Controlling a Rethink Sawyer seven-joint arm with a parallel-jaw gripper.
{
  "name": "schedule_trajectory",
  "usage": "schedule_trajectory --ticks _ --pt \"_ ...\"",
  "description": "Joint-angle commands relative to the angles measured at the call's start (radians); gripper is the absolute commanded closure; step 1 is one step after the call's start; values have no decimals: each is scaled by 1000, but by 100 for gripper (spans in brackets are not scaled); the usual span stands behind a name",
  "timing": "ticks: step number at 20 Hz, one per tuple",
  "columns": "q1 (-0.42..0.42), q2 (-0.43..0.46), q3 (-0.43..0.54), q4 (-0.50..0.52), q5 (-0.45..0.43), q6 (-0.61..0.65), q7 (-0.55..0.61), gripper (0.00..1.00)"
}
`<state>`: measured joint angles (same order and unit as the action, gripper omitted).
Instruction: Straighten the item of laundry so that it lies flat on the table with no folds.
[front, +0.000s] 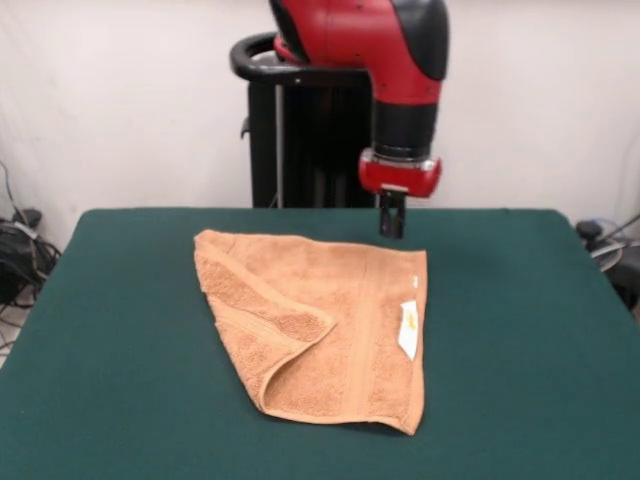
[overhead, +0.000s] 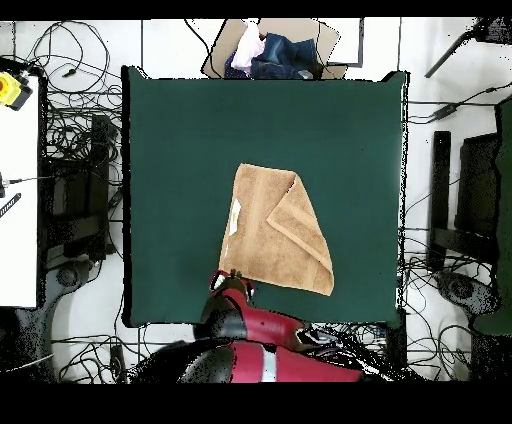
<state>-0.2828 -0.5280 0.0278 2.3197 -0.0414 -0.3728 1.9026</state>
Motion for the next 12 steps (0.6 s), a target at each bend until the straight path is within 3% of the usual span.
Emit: schedule_trajectory --ticks 1,7,8,12 --pt "-85 -75 -67 -40 -46 117 77 100" --pt "-127 -14 -78 -125 -105 71 64 100" --pt "-133 -8 -79 -136 -120 61 67 0" --pt "-150 1 -74 -158 -153 41 61 0"
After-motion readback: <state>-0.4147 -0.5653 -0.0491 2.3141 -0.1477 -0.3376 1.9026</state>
